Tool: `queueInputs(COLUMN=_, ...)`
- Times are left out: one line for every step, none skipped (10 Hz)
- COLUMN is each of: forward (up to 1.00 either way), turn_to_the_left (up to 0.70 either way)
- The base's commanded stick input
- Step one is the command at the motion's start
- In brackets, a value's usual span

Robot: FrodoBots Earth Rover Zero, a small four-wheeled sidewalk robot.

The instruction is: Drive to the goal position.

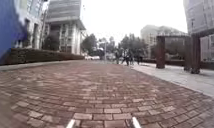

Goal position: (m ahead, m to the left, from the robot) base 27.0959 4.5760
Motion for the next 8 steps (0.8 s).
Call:
queueInputs(forward=0.70, turn_to_the_left=0.00)
queueInputs(forward=0.70, turn_to_the_left=0.00)
queueInputs(forward=0.70, turn_to_the_left=0.00)
queueInputs(forward=0.70, turn_to_the_left=0.00)
queueInputs(forward=0.70, turn_to_the_left=0.00)
queueInputs(forward=0.70, turn_to_the_left=0.00)
queueInputs(forward=0.70, turn_to_the_left=0.00)
queueInputs(forward=0.70, turn_to_the_left=0.00)
